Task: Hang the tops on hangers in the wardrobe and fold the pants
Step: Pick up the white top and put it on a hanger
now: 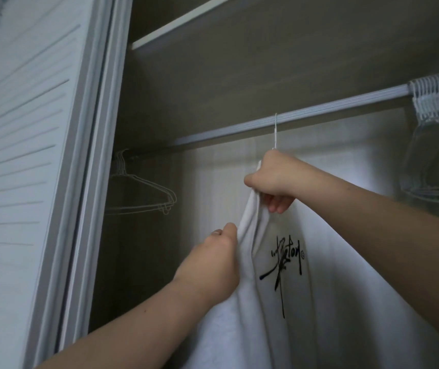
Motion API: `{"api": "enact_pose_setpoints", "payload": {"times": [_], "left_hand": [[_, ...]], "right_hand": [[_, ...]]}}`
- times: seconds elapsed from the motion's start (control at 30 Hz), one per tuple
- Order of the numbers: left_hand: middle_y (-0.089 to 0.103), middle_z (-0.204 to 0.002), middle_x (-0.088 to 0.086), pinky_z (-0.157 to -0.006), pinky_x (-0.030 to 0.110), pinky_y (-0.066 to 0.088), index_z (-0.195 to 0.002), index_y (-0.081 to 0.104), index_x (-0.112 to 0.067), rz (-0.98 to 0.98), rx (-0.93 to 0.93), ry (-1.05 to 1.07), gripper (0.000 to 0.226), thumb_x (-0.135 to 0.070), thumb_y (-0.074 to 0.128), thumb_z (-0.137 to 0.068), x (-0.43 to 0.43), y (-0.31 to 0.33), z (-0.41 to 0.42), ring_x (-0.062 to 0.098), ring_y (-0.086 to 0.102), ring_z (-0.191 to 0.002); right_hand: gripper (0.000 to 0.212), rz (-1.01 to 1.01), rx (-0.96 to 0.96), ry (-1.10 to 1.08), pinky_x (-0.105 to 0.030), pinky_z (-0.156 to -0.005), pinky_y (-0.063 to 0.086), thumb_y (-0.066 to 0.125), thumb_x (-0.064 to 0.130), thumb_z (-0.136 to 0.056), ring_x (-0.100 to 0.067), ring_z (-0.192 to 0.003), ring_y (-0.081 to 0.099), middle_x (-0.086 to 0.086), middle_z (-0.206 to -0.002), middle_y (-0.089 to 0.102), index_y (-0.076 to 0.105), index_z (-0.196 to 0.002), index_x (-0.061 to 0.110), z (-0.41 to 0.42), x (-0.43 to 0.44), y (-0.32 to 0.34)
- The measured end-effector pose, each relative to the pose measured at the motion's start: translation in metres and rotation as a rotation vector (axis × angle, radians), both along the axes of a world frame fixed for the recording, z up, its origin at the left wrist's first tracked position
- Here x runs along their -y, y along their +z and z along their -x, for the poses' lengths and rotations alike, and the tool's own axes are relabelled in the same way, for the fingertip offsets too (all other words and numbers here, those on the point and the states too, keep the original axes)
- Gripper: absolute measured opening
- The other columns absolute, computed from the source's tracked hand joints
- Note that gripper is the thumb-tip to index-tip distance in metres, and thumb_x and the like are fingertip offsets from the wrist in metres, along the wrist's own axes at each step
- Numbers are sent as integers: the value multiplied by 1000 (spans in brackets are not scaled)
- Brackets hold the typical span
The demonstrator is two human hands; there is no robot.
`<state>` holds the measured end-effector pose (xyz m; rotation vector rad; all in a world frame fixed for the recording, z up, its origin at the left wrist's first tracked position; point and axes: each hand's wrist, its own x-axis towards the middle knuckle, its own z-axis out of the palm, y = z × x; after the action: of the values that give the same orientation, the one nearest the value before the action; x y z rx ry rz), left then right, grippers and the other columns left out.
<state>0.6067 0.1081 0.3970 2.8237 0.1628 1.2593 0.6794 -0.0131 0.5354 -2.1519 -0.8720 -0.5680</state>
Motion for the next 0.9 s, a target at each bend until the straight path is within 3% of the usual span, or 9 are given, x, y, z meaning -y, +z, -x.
{"api": "enact_pose_setpoints", "payload": {"times": [0.13, 0.27, 0.47, 0.6, 0.7, 0.83, 0.9], "left_hand": [[51, -98, 3, -72, 44, 53, -105, 39, -20, -18, -22, 91, 17, -10, 48, -94, -19, 10, 18, 29, 60, -85], [48, -95, 1, -63, 37, 46, -103, 37, -22, -18, -40, 182, 19, -11, 51, -95, -43, 19, 30, 26, 57, -80], [40, -82, -6, -62, 32, 39, -104, 38, -24, -124, -102, 449, 20, -17, 54, -95, -69, 29, 38, 18, 51, -74], [57, -89, -3, -89, 44, 44, -116, 54, -21, -379, -181, 721, 26, -21, 62, -92, -81, 31, 42, 26, 62, -93], [67, -103, 2, -105, 50, 37, -119, 58, -19, -429, -258, 851, 31, -25, 67, -90, -86, 33, 43, 30, 59, -108], [63, -85, 3, -99, 50, 33, -95, 57, -16, -541, -328, 972, 13, -25, 66, -91, -95, 36, 38, 32, 55, -106], [52, -73, 2, -95, 49, 32, -85, 49, -17, -552, -380, 1046, 19, -24, 65, -92, -100, 41, 34, 32, 54, -103]], "right_hand": [[38, -42, 0, 102, -48, -53, 61, 52, 20, -96, -40, -54, 70, -27, -57, 66, 54, -80, -14, 5, -25, -1], [38, -95, -8, 204, -43, -51, 61, 50, 23, -98, -38, -52, 70, -25, -55, 66, 52, -83, -12, -3, -49, -2], [32, -80, 11, 318, -34, -47, 59, 47, 25, -100, -33, -50, 70, -22, -54, 66, 41, -80, 1, -14, -94, -3], [19, -126, 17, 441, -40, -55, 63, 51, 23, -100, -30, -51, 71, -24, -66, 68, 44, -93, 7, -22, -126, -6], [23, -149, 60, 476, -36, -51, 61, 55, 25, -100, -27, -50, 71, -17, -76, 64, 49, -81, 12, -28, -153, -10], [24, -151, 71, 534, -30, -44, 57, 57, 28, -99, -24, -54, 71, -8, -81, 60, 51, -77, 20, -38, -192, -10], [23, -142, 44, 585, -27, -41, 53, 56, 27, -99, -20, -50, 69, -6, -79, 60, 52, -78, 19, -43, -213, -7]]}}
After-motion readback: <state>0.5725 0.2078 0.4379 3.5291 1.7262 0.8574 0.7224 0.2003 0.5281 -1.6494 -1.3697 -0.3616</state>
